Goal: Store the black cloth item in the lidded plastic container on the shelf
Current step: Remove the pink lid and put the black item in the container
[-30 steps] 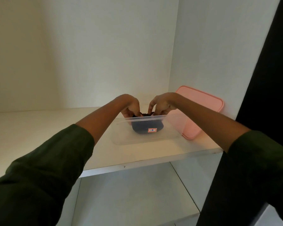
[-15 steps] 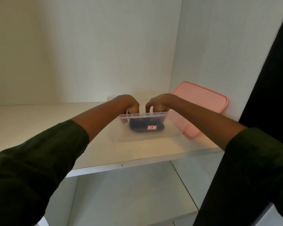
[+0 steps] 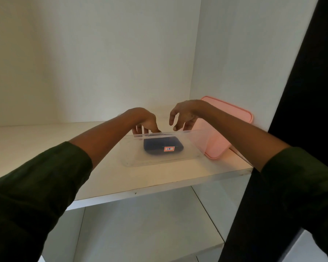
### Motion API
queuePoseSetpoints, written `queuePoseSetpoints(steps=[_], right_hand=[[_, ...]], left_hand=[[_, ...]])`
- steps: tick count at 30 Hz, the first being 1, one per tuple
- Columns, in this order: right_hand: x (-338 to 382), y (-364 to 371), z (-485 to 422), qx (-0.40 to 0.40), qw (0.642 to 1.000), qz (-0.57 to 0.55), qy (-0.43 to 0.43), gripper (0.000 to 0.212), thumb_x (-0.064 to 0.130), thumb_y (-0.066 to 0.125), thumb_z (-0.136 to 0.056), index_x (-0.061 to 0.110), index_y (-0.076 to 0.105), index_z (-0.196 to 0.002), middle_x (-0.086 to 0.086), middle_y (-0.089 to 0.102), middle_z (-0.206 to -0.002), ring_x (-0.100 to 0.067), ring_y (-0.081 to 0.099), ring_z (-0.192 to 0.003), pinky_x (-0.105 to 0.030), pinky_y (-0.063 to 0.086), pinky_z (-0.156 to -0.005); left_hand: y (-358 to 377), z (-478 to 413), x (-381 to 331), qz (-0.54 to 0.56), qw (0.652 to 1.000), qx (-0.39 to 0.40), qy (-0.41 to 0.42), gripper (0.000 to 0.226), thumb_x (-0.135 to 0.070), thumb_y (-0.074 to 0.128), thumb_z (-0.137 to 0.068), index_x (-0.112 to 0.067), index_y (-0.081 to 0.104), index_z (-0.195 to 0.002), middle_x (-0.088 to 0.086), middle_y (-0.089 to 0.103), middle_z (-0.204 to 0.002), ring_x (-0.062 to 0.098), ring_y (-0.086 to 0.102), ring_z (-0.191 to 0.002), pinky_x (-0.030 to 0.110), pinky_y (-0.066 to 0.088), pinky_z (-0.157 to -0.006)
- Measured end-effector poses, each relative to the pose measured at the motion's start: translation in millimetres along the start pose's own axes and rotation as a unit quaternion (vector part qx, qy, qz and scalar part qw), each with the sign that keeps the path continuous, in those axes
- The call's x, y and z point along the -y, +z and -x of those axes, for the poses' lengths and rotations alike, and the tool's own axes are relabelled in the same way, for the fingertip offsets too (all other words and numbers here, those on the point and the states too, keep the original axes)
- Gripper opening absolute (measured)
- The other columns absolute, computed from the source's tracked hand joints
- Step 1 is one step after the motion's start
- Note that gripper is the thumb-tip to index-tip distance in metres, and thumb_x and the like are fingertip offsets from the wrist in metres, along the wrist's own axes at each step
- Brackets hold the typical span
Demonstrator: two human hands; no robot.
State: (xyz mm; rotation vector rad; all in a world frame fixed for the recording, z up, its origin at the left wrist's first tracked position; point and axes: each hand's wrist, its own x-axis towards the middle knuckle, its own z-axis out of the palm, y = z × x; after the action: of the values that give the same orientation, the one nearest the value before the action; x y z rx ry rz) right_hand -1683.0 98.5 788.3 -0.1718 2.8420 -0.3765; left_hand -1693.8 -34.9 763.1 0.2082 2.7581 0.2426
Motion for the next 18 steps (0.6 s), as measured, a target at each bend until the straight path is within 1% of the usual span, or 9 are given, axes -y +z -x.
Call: queuePoseSetpoints(steps=[3, 4, 6, 8, 10, 12, 15, 17, 18], right_hand=[[-10, -13, 13, -0.070, 0.997, -0.022, -0.003, 0.038, 0.012, 0.068, -0.086, 0.006, 0.058, -0.123, -0.019, 0.063, -0.117, -0.025, 0.065, -0.081, -0.030, 0.057, -0.068], [-14, -17, 19, -0.106, 0.994, -0.022, -0.005, 0.036, 0.013, 0.068, -0.086, 0.005, 0.059, -0.120, -0.018, 0.064, -0.111, -0.025, 0.066, -0.078, -0.028, 0.056, -0.064], [-24, -23, 34, -0.190, 0.982, -0.014, -0.007, 0.032, 0.015, 0.070, -0.085, 0.003, 0.062, -0.113, -0.016, 0.066, -0.099, -0.025, 0.068, -0.076, -0.027, 0.056, -0.061], [-35, -26, 49, -0.277, 0.961, 0.005, 0.009, 0.026, 0.016, 0.071, -0.083, 0.002, 0.066, -0.105, -0.016, 0.068, -0.096, -0.028, 0.070, -0.080, -0.032, 0.059, -0.068], [-48, -26, 62, -0.344, 0.937, 0.035, 0.045, 0.020, 0.013, 0.070, -0.082, 0.003, 0.068, -0.100, -0.016, 0.069, -0.099, -0.032, 0.069, -0.087, -0.036, 0.057, -0.078], [-62, -23, 75, -0.379, 0.920, 0.061, 0.082, 0.016, 0.007, 0.066, -0.083, 0.002, 0.067, -0.099, -0.016, 0.067, -0.102, -0.033, 0.066, -0.090, -0.032, 0.052, -0.076], [-78, -13, 92, -0.388, 0.909, 0.095, 0.119, 0.013, 0.002, 0.060, -0.087, 0.000, 0.064, -0.099, -0.017, 0.064, -0.103, -0.032, 0.064, -0.090, -0.029, 0.046, -0.067], [-84, -1, 102, -0.385, 0.904, 0.118, 0.142, 0.006, 0.006, 0.058, -0.090, 0.001, 0.060, -0.093, -0.015, 0.063, -0.099, -0.028, 0.061, -0.080, -0.026, 0.042, -0.056], [-87, 6, 106, -0.386, 0.901, 0.126, 0.154, 0.007, 0.009, 0.057, -0.091, 0.003, 0.056, -0.089, -0.014, 0.062, -0.095, -0.025, 0.057, -0.074, -0.024, 0.038, -0.050]], left_hand=[[-6, 4, -5, 0.018, 0.999, -0.020, 0.018, 0.055, -0.039, 0.056, -0.091, -0.003, 0.047, -0.131, 0.014, 0.057, -0.118, 0.028, 0.059, -0.092, 0.032, 0.053, -0.071], [-9, 6, -7, 0.025, 0.999, -0.032, 0.028, 0.055, -0.039, 0.057, -0.090, -0.002, 0.047, -0.130, 0.015, 0.057, -0.121, 0.029, 0.061, -0.090, 0.031, 0.053, -0.067], [-15, 10, -11, 0.038, 0.996, -0.057, 0.051, 0.054, -0.039, 0.057, -0.090, -0.001, 0.049, -0.128, 0.016, 0.058, -0.123, 0.030, 0.062, -0.087, 0.031, 0.052, -0.066], [-20, 14, -17, 0.052, 0.993, -0.077, 0.069, 0.052, -0.038, 0.057, -0.091, -0.001, 0.050, -0.127, 0.014, 0.058, -0.114, 0.031, 0.063, -0.085, 0.032, 0.052, -0.067], [-23, 18, -25, 0.062, 0.990, -0.091, 0.084, 0.050, -0.037, 0.057, -0.091, -0.001, 0.052, -0.124, 0.012, 0.058, -0.109, 0.031, 0.063, -0.084, 0.032, 0.052, -0.069], [-25, 20, -33, 0.065, 0.988, -0.104, 0.099, 0.048, -0.037, 0.058, -0.090, -0.001, 0.054, -0.122, 0.011, 0.059, -0.107, 0.030, 0.063, -0.084, 0.031, 0.053, -0.071], [-25, 21, -46, 0.068, 0.983, -0.123, 0.121, 0.047, -0.037, 0.058, -0.090, -0.001, 0.056, -0.120, 0.010, 0.060, -0.104, 0.028, 0.064, -0.082, 0.029, 0.052, -0.067], [-25, 20, -55, 0.069, 0.980, -0.129, 0.133, 0.046, -0.036, 0.058, -0.090, 0.000, 0.057, -0.119, 0.010, 0.061, -0.104, 0.027, 0.064, -0.080, 0.027, 0.051, -0.063], [-24, 19, -58, 0.071, 0.979, -0.130, 0.139, 0.045, -0.036, 0.058, -0.090, 0.000, 0.058, -0.118, 0.010, 0.062, -0.104, 0.026, 0.064, -0.078, 0.027, 0.051, -0.062]])
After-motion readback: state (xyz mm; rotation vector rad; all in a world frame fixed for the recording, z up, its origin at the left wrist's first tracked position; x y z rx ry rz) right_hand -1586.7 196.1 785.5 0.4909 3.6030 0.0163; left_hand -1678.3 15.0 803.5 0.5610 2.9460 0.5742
